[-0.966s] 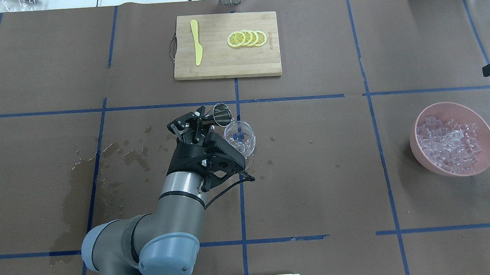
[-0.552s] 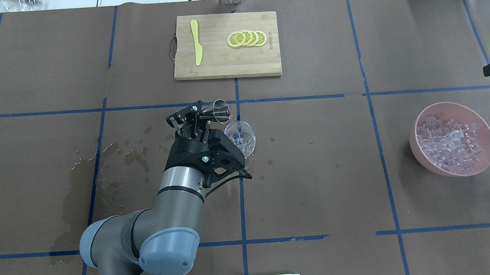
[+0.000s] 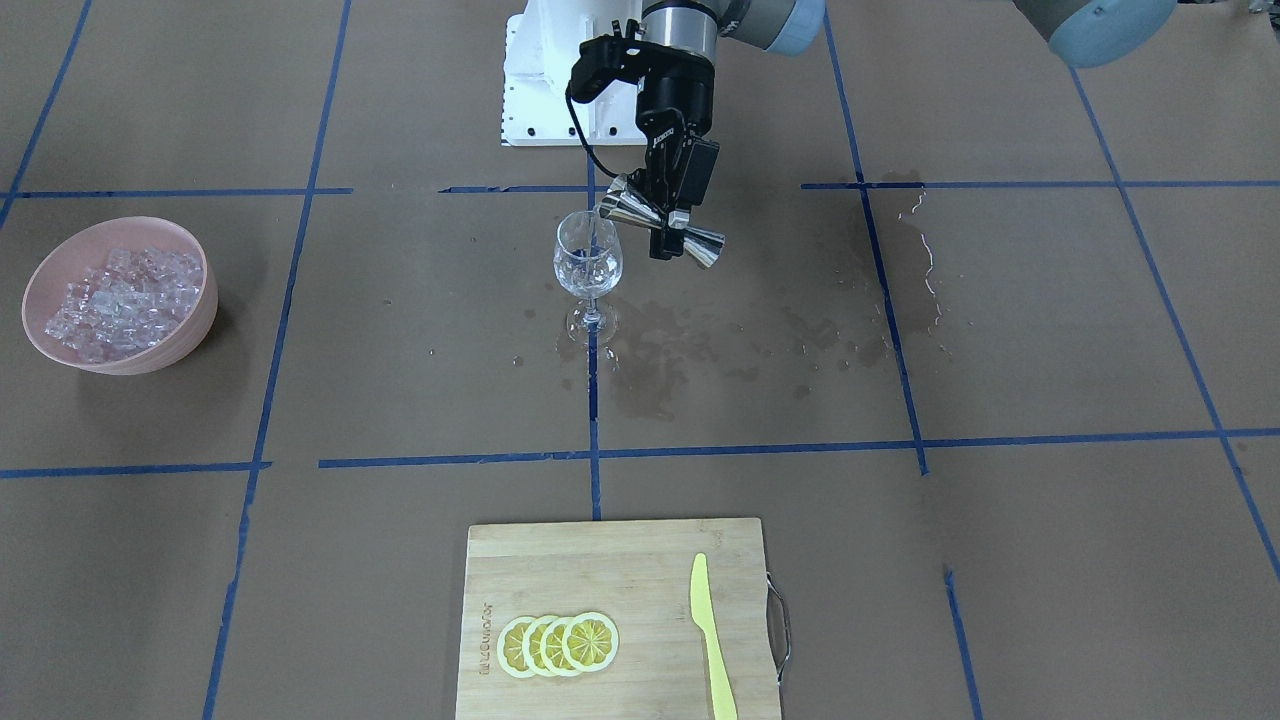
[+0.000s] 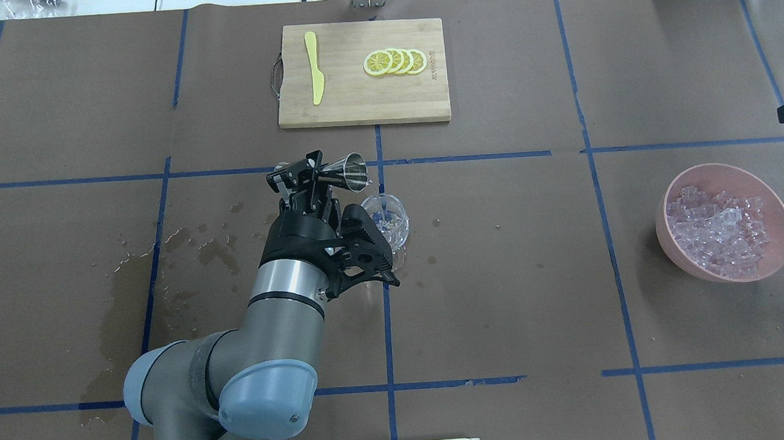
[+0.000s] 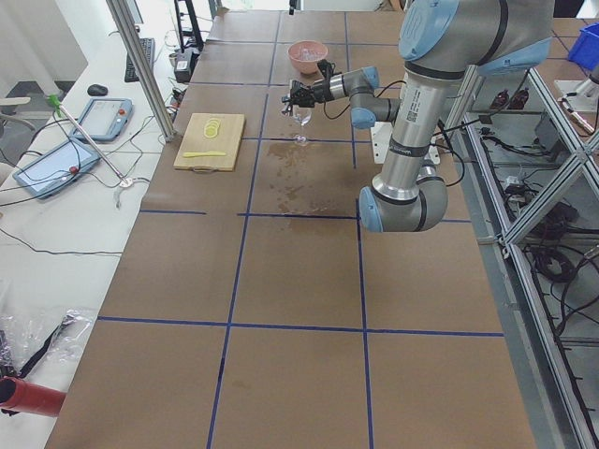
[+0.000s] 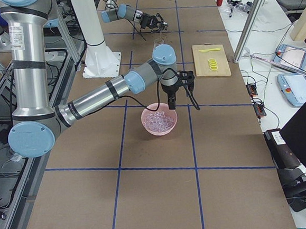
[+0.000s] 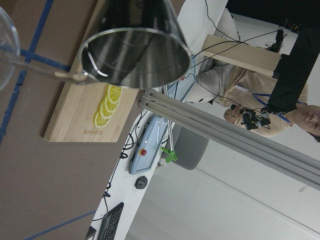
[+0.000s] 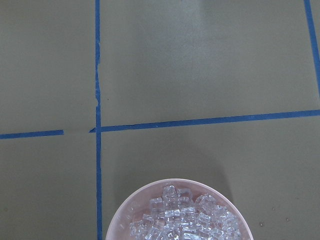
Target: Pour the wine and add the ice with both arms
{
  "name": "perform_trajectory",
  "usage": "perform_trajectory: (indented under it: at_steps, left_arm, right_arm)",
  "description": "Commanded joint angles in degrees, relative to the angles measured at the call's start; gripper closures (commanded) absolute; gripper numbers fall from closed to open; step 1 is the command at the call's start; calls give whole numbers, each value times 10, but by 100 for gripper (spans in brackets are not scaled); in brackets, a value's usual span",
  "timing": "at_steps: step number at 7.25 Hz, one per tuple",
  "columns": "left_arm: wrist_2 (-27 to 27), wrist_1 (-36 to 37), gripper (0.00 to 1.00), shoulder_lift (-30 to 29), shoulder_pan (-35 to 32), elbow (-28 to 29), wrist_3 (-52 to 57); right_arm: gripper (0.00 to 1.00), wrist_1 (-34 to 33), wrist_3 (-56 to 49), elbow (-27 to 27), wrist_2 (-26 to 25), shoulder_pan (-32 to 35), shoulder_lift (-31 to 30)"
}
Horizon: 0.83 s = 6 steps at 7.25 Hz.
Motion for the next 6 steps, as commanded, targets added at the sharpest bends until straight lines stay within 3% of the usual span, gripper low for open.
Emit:
perform_trajectory:
  at_steps: [1, 6]
  left_arm:
    - [11, 14, 100, -1, 0, -2, 36]
    - [43, 37, 100, -1, 1, -4, 107]
  right_arm:
    - [0, 0, 1, 2, 0, 0, 0]
    - [0, 0, 7, 1, 0, 0, 0]
